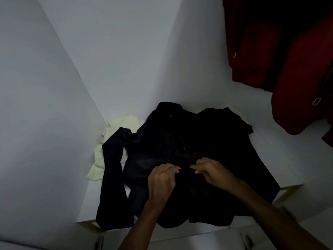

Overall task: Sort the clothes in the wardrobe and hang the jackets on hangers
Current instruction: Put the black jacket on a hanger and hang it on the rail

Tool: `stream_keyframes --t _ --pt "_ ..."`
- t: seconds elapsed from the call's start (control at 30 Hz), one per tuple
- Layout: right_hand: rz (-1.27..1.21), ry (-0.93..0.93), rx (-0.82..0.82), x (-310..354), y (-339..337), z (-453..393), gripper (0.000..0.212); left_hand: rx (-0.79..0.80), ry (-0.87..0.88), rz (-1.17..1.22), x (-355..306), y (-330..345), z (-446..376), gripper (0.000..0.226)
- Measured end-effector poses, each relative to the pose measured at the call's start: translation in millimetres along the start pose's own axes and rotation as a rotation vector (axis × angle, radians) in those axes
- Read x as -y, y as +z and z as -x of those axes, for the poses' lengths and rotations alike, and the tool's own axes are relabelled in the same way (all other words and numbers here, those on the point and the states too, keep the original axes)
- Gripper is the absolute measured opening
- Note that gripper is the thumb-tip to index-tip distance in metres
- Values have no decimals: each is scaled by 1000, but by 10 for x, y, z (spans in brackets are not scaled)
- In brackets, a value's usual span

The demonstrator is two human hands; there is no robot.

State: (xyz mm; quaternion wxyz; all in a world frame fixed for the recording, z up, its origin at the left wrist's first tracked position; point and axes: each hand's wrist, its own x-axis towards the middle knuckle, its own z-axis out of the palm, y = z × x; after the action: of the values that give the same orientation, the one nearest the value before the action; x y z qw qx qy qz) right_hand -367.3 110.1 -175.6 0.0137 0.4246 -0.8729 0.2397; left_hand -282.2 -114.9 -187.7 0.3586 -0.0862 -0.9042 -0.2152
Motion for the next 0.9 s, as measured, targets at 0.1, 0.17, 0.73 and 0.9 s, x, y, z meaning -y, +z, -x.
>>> stream_keyframes --t 0.1,0.17,0.73,0.9 --pt "31 119 -245 -108 91 -44 41 80 -63 75 -156 -57 -57 26" --pt "-15 252 -385 -81 128 -106 38 231 -106 172 -203 -80 -93 27" --pt "-42 66 -550 169 88 120 23 366 -92 -129 178 68 -168 15" --pt "-343 150 -109 490 -356 168 21 335 -168 -139 213 105 -151 15"
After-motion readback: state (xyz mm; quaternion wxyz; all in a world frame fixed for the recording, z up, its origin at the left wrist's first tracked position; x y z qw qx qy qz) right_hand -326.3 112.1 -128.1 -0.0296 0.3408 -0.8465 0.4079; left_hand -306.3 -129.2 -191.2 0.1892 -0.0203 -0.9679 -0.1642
